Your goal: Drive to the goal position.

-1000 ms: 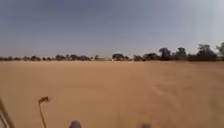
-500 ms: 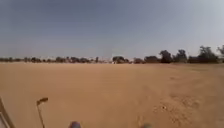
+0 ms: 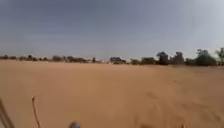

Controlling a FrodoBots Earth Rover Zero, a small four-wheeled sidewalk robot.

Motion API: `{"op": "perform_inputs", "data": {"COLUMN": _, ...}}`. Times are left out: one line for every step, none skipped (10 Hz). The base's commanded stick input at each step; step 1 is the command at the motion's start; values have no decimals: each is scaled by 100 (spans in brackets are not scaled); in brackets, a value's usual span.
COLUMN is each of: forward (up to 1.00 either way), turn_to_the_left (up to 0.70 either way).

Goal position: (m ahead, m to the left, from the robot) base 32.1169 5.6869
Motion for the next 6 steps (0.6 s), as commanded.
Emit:
{"op": "perform_inputs", "data": {"forward": 100, "turn_to_the_left": 0}}
{"op": "perform_inputs", "data": {"forward": 100, "turn_to_the_left": 0}}
{"op": "perform_inputs", "data": {"forward": 100, "turn_to_the_left": -3}}
{"op": "perform_inputs", "data": {"forward": 100, "turn_to_the_left": -27}}
{"op": "perform_inputs", "data": {"forward": 100, "turn_to_the_left": -27}}
{"op": "perform_inputs", "data": {"forward": 100, "turn_to_the_left": -8}}
